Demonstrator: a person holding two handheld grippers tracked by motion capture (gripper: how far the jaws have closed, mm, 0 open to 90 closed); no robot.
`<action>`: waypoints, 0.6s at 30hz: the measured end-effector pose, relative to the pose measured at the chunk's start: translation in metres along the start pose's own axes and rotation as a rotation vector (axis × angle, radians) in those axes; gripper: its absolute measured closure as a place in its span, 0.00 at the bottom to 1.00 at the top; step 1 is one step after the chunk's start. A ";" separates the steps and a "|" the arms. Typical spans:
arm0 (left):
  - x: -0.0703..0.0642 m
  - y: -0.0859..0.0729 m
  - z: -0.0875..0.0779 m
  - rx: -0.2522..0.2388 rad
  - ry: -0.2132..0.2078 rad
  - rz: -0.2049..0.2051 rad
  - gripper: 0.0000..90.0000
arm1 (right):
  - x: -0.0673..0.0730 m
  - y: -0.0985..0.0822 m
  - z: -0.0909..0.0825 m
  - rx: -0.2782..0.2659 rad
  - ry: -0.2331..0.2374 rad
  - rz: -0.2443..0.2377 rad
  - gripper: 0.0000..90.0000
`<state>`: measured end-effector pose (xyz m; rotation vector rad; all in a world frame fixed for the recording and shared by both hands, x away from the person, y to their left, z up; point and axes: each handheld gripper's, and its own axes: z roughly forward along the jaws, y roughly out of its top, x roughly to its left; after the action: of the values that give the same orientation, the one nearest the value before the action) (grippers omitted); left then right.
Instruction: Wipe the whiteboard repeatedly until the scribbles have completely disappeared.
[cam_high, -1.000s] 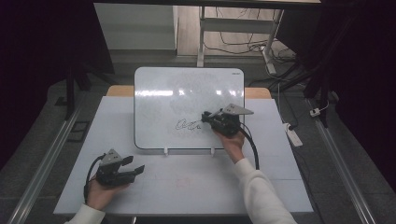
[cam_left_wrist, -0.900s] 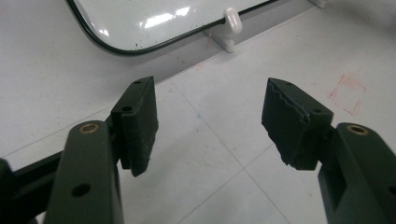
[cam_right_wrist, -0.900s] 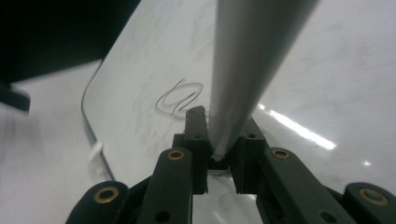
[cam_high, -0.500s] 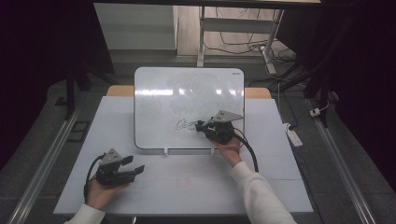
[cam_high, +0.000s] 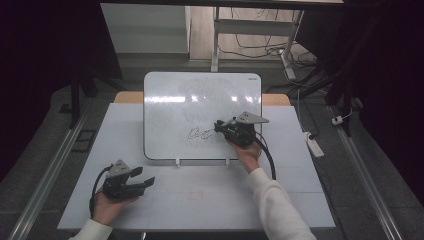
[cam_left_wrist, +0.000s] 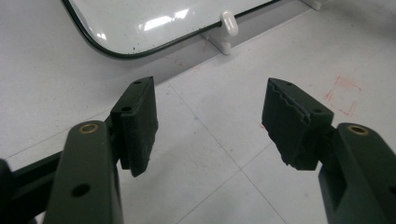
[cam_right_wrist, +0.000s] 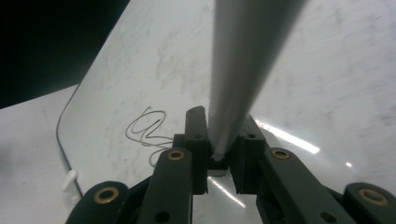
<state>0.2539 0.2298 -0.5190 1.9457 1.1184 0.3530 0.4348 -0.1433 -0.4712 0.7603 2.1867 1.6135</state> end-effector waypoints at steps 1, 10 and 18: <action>0.000 0.000 0.000 0.001 -0.001 0.000 0.41 | 0.009 -0.005 0.005 0.040 0.044 -0.031 0.87; -0.001 0.000 0.001 0.004 -0.002 0.008 0.41 | -0.003 0.005 0.005 -0.033 -0.012 0.023 0.87; -0.001 0.000 0.001 0.005 -0.001 0.009 0.41 | 0.012 0.000 0.014 0.024 0.036 -0.038 0.87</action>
<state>0.2537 0.2282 -0.5191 1.9553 1.1108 0.3544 0.4325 -0.1257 -0.4744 0.6971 2.2358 1.5972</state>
